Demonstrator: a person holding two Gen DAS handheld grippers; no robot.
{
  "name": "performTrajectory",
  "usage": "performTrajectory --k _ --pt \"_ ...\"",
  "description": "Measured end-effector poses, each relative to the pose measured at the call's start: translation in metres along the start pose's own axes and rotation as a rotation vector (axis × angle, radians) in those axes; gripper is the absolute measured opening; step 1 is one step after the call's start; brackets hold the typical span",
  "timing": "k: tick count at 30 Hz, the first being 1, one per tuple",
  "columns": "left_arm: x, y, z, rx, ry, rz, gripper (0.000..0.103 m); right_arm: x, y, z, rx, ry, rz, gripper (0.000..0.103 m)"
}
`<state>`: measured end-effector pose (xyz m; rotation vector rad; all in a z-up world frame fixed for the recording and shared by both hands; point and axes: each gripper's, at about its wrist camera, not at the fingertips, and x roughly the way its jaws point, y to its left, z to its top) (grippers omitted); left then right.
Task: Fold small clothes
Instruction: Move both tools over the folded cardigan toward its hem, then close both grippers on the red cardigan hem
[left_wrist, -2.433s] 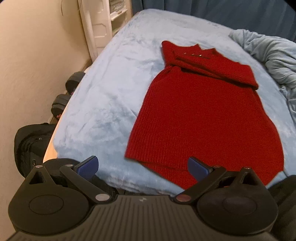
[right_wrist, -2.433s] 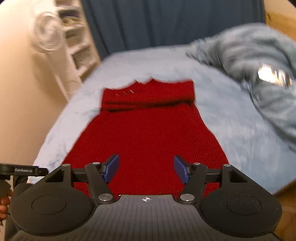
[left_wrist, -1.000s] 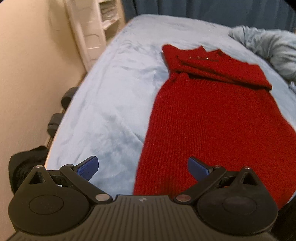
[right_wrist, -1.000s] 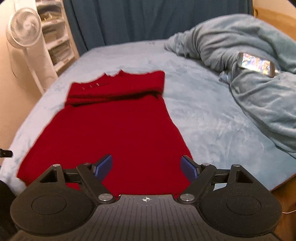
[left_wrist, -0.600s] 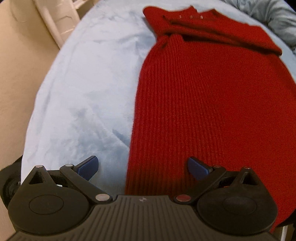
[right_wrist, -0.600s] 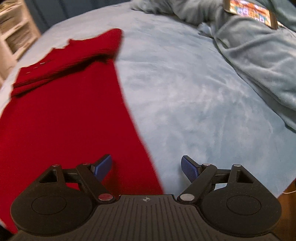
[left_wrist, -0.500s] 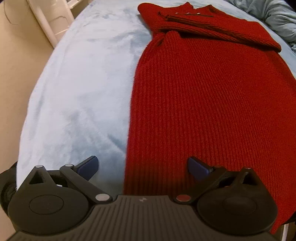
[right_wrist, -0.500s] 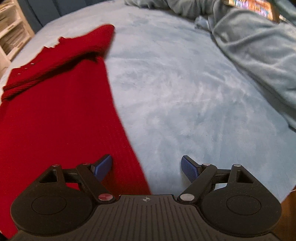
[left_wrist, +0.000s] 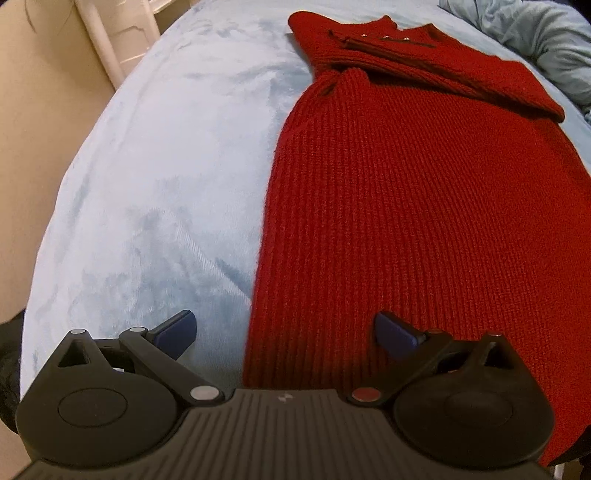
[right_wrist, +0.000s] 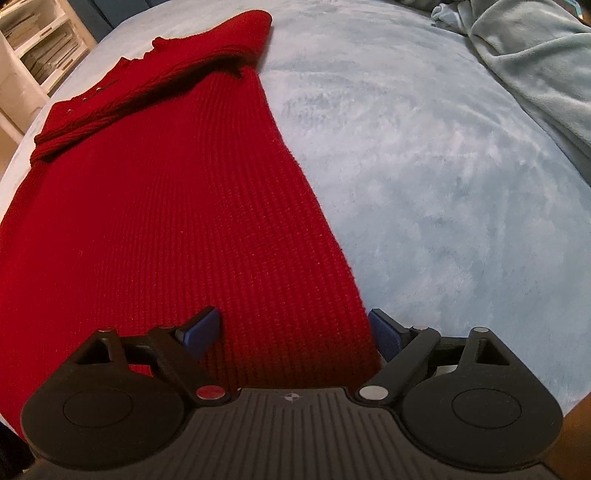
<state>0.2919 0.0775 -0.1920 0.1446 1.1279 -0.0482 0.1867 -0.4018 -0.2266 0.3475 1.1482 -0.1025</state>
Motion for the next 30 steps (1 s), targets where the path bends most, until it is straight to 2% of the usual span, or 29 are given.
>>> performTrajectory --k 6,23,27,28,30 --pt "-0.003 0.005 -0.005 -0.029 -0.007 -0.024 0.103 0.001 0.005 0.001 0.002 0.01 -0.024 0.089" --pt "-0.005 0.008 -0.01 -0.024 -0.001 -0.051 0.103 0.002 0.012 -0.003 0.002 0.03 -0.046 0.089" --pt "-0.008 0.01 -0.012 -0.028 0.041 -0.106 0.102 0.002 0.018 -0.008 0.0 0.042 -0.045 0.089" --pt "-0.011 0.01 -0.013 -0.025 0.052 -0.131 0.091 0.002 0.02 -0.009 -0.008 0.052 -0.041 0.082" --pt "-0.024 0.008 -0.013 -0.008 0.046 -0.147 0.061 -0.003 0.027 -0.011 -0.029 0.059 -0.038 0.06"
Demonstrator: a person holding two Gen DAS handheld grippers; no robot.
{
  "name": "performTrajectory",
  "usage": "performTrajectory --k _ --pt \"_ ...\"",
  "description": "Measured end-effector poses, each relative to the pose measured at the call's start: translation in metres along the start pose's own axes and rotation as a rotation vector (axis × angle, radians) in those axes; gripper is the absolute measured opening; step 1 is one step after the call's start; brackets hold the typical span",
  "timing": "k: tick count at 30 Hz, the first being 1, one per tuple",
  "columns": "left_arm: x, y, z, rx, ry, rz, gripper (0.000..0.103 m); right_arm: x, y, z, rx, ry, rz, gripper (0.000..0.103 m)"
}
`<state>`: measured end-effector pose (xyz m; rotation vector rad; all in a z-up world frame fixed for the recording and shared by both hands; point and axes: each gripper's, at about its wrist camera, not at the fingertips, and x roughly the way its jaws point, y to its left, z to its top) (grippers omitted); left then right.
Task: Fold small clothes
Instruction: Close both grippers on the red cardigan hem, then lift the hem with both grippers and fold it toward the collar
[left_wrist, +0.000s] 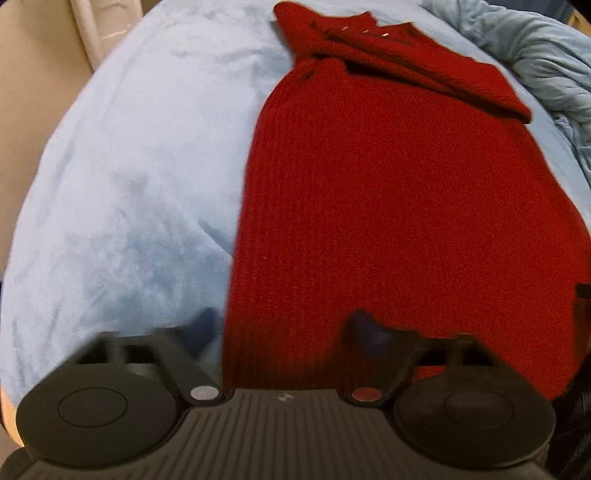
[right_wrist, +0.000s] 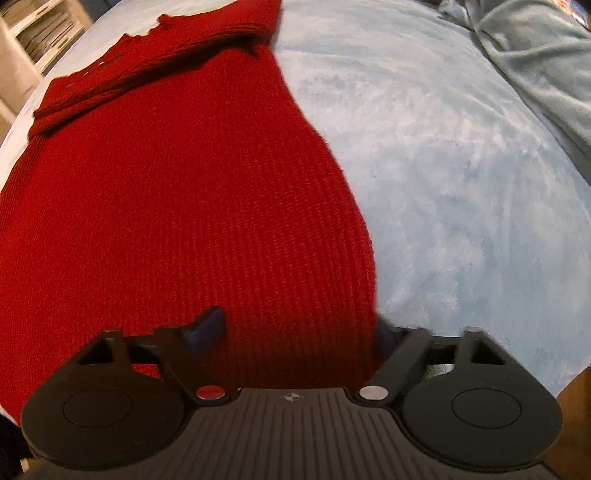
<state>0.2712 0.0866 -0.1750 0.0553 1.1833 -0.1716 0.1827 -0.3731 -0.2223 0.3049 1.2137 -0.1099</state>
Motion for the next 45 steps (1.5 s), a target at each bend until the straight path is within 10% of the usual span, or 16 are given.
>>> performTrajectory --k 1,2,17,31,38,45 --pt "-0.007 0.0 0.0 0.002 -0.002 -0.036 0.023 -0.004 0.003 -0.001 -0.003 0.004 0.014 0.041" --pt "-0.013 0.002 0.001 -0.019 -0.012 -0.056 0.011 -0.009 0.007 -0.001 -0.006 0.003 0.014 0.02" --pt "-0.117 0.003 -0.021 -0.109 -0.191 -0.168 0.008 -0.126 -0.011 -0.012 0.115 -0.176 0.218 0.012" --pt "-0.135 0.03 -0.115 -0.205 -0.053 -0.181 0.008 -0.178 -0.041 -0.123 0.238 -0.086 0.273 0.012" --pt "-0.141 0.044 -0.02 -0.221 -0.126 -0.225 0.008 -0.186 -0.033 -0.044 0.251 -0.084 0.289 0.012" --pt "-0.075 0.057 0.176 -0.303 -0.225 -0.172 0.009 -0.149 -0.023 0.145 0.268 -0.168 0.259 0.01"
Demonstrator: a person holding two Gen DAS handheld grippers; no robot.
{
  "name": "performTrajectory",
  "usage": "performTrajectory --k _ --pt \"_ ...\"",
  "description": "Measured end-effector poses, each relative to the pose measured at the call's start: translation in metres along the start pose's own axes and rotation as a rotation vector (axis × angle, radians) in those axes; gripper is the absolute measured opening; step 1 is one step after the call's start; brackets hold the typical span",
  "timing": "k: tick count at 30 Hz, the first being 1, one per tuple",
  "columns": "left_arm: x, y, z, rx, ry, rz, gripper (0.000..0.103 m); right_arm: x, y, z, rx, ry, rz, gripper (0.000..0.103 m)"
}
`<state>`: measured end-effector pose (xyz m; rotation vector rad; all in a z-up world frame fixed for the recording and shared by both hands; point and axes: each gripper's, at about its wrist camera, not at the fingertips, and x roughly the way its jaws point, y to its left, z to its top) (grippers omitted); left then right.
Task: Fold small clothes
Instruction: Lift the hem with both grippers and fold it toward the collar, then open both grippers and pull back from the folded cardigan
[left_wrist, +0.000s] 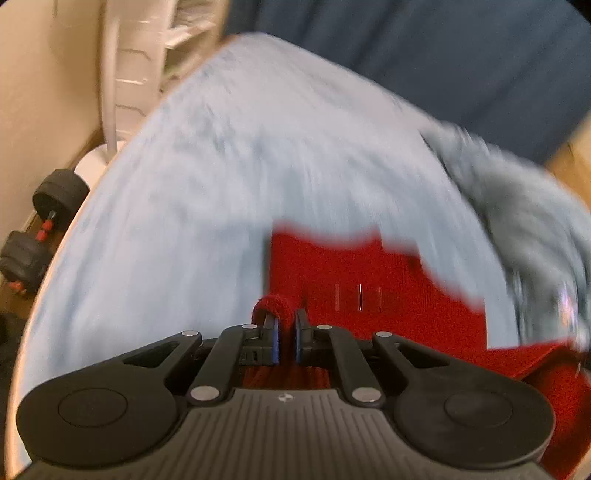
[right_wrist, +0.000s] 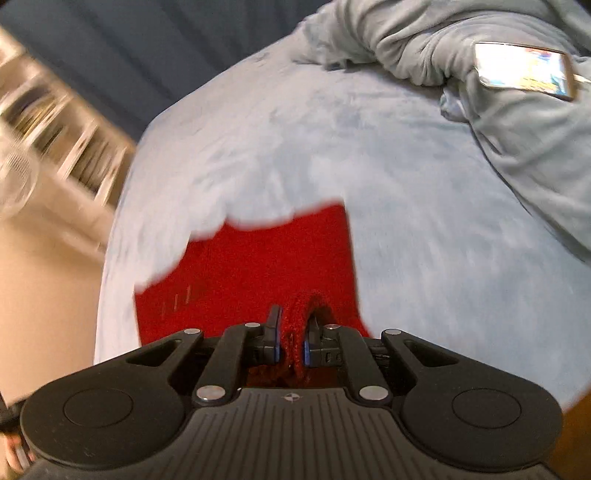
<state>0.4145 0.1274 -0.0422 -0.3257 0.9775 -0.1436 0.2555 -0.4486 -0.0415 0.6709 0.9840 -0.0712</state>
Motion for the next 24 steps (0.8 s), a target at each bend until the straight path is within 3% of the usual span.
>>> performTrajectory --k 1,2,3,4,5,6,7,10,16,17,18,19,20,22,24 --pt "0.019 -0.001 0.021 -0.036 -0.021 -0.011 0.016 0.021 0.003 0.024 0.026 -0.016 -0.025 0.011" --pt "0.037 0.0 0.039 -0.085 -0.034 0.007 0.031 0.039 0.003 0.042 0.071 -0.038 -0.051 0.013" --pt "0.048 0.003 0.053 -0.137 -0.058 0.073 0.045 0.057 0.003 0.059 0.104 -0.066 -0.066 0.016" --pt "0.057 0.005 0.064 -0.169 -0.097 0.141 0.069 0.072 0.002 0.07 0.104 -0.091 -0.081 0.038" --pt "0.062 0.008 0.069 -0.181 -0.129 0.182 0.082 0.087 0.0 0.077 0.108 -0.118 -0.128 0.066" --pt "0.066 0.011 0.071 -0.183 -0.148 0.201 0.083 0.098 -0.004 0.079 0.13 -0.137 -0.19 0.074" --pt "0.073 0.015 0.071 -0.163 -0.142 0.196 0.083 0.104 -0.009 0.078 0.145 -0.148 -0.211 0.074" --pt "0.094 0.02 0.056 -0.106 -0.067 0.154 0.083 0.12 -0.034 0.056 0.159 -0.161 -0.144 0.073" --pt "0.14 0.019 0.002 -0.043 0.106 0.087 0.083 0.166 -0.062 0.013 0.143 -0.074 -0.143 0.073" --pt "0.146 0.013 -0.005 -0.019 0.124 0.099 0.077 0.171 -0.064 0.006 0.149 -0.061 -0.138 0.071" --pt "0.15 0.009 -0.01 0.01 0.124 0.116 0.062 0.174 -0.063 -0.001 0.148 -0.057 -0.125 0.067" --pt "0.151 0.005 -0.016 0.043 0.112 0.101 0.009 0.176 -0.061 -0.007 0.135 -0.059 -0.115 0.045" --pt "0.146 0.003 -0.016 0.033 0.096 0.096 0.011 0.175 -0.056 -0.011 0.105 -0.073 -0.118 0.016" --pt "0.121 0.001 -0.015 -0.001 0.027 0.087 0.011 0.165 -0.041 -0.011 0.029 -0.137 -0.162 0.013" --pt "0.09 0.005 -0.016 -0.039 -0.02 0.049 0.011 0.144 -0.027 -0.005 -0.017 -0.193 -0.149 0.012"
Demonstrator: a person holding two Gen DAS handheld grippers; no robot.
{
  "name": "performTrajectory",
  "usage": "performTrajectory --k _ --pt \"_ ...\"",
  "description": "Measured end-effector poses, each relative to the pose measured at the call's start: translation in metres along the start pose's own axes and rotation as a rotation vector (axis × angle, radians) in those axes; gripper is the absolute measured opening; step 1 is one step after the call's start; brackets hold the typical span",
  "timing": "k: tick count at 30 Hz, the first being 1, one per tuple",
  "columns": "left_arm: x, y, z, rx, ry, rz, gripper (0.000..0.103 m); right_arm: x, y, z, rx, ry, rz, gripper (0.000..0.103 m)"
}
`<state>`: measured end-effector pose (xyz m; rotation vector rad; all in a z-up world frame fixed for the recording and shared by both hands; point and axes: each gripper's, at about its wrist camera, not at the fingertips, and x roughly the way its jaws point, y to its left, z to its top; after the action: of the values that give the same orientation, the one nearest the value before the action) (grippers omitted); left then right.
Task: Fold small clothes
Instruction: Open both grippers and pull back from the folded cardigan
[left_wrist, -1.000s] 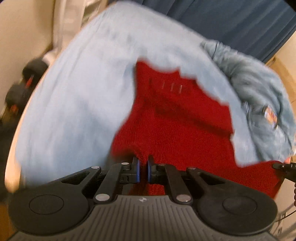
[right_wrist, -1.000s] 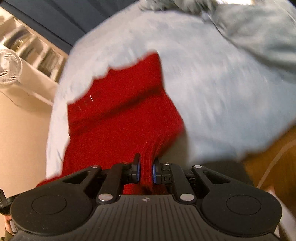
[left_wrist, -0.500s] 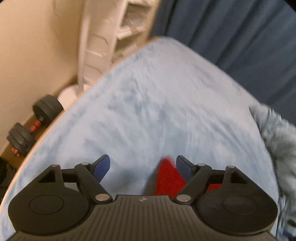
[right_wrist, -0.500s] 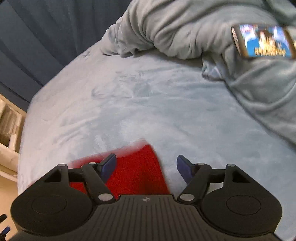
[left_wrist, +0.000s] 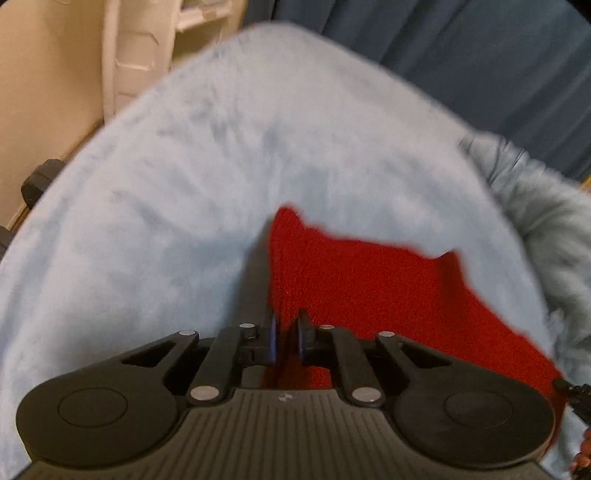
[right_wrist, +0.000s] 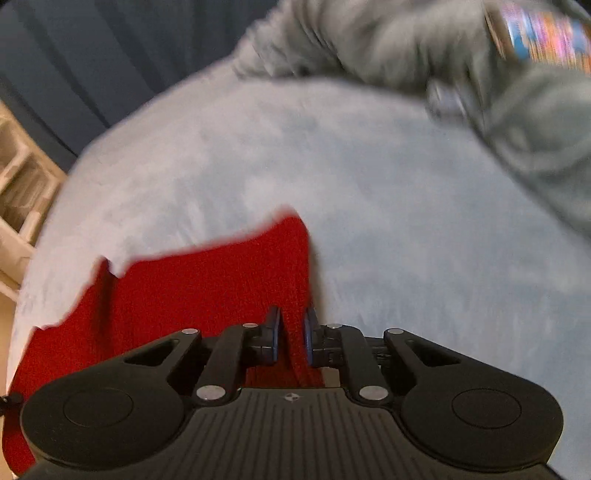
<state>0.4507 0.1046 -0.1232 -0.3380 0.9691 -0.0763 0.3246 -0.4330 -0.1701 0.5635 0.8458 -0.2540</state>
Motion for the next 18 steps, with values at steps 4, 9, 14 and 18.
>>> performTrajectory --k 4,9,14,18 --pt "-0.014 0.027 -0.021 -0.017 0.027 0.035 0.011 -0.043 -0.003 0.018 0.052 -0.024 0.063 0.012" --pt "0.033 0.048 -0.047 -0.035 0.145 0.095 0.042 0.018 -0.042 -0.021 0.111 0.186 -0.066 0.015" --pt "0.002 0.038 -0.057 0.04 0.033 0.157 0.086 0.006 -0.057 -0.042 0.207 0.104 -0.061 0.044" --pt "-0.007 0.03 -0.078 0.097 0.023 0.128 0.092 -0.031 -0.059 -0.058 0.163 0.032 -0.076 0.055"
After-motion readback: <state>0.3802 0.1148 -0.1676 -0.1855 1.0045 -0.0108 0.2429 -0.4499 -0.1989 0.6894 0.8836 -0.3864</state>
